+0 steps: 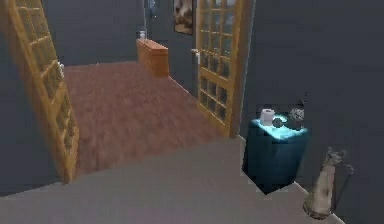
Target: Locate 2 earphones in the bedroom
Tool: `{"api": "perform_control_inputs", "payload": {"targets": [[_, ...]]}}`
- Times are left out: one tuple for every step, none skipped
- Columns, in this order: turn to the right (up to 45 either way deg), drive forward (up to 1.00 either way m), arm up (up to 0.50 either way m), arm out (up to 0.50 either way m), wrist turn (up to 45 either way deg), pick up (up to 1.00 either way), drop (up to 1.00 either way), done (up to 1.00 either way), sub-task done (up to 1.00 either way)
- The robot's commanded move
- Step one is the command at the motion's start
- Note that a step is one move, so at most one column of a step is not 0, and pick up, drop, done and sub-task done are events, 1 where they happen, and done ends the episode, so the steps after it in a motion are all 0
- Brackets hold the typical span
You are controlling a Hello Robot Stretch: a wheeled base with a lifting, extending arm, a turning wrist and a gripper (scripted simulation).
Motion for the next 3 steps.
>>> {"api": "perform_control_inputs", "payload": {"targets": [[0.0,0.5,0.0,0.0,0.0,0.0,0.0,0.0,0.0],[-24.0,0.0,0.0,0.0,0.0,0.0,0.0,0.0,0.0],[0.0,1.0,0.0,0.0,0.0,0.0,0.0,0.0,0.0]]}}
